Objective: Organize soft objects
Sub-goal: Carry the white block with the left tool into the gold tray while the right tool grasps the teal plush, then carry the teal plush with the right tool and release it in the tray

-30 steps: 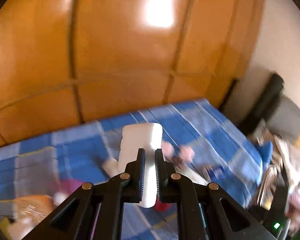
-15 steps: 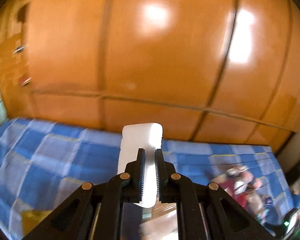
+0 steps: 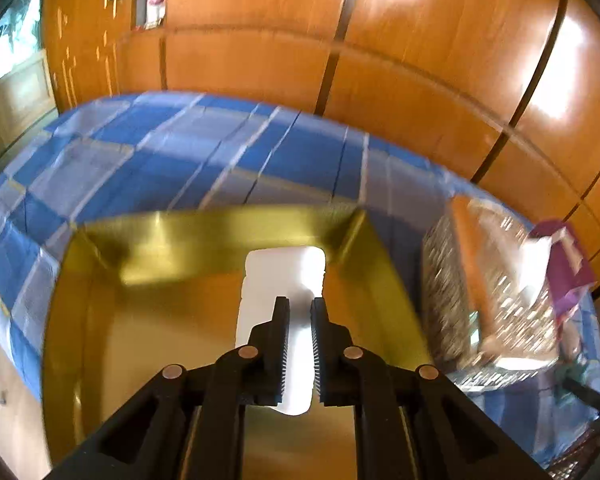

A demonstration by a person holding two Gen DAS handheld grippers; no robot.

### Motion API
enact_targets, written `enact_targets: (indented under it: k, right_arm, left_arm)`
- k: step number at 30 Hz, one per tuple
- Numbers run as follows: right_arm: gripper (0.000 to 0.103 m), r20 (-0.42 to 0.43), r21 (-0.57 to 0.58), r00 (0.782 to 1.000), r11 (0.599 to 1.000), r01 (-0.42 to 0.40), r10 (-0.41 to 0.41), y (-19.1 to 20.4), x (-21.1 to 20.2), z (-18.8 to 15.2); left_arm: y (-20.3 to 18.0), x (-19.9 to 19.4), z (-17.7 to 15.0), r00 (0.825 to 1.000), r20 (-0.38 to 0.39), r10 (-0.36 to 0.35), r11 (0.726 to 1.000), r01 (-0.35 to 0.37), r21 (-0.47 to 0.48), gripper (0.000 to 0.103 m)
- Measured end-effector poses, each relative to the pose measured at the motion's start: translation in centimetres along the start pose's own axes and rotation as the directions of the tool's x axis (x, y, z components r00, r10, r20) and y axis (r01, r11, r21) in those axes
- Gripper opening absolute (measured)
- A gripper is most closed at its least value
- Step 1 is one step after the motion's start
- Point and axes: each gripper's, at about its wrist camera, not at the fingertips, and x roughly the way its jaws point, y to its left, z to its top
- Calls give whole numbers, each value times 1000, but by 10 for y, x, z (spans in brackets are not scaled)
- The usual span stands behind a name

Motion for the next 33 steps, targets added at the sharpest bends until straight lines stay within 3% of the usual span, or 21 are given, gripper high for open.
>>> enact_targets:
  k: [5,7,9,10,15,22,28,33]
  right_arm:
    - [45,31,20,999,1000,-8,8,-5,-7,-5]
    - [43,45,32,998,998,-45,43,-9,-12,-7]
    - [43,75,32,993,995,-96,94,-10,-22,-11]
    - [43,94,21,989,993,-113,111,-10,-29,-12]
    - [43,191,-62,964,983,-174,183,0,-62,-1]
    - [43,296,-103,945,988,-115,141,14,-91,58]
    - [43,395,-172,901,978,-122,182,54,-122,117]
    - [43,421,-314,852,931,-186,313,121,-147,143]
  left_arm:
    - [5,5,-19,1000,-23,15,1000,-15,-3,18]
    - [6,4,-23,999,-26,22,1000,-22,4,34]
    - [10,2,-27,1000,-23,20,1000,-20,-14,64]
    - [13,-3,-32,1000,-11,20,999,-20,-27,66]
    - [18,-16,-39,999,13,36,999,-35,-29,71]
    - [24,-40,-47,998,54,40,999,-39,-26,73]
    - [34,-56,-51,997,74,23,998,-19,-57,81]
    - [35,-69,-52,993,111,50,998,-46,-36,86]
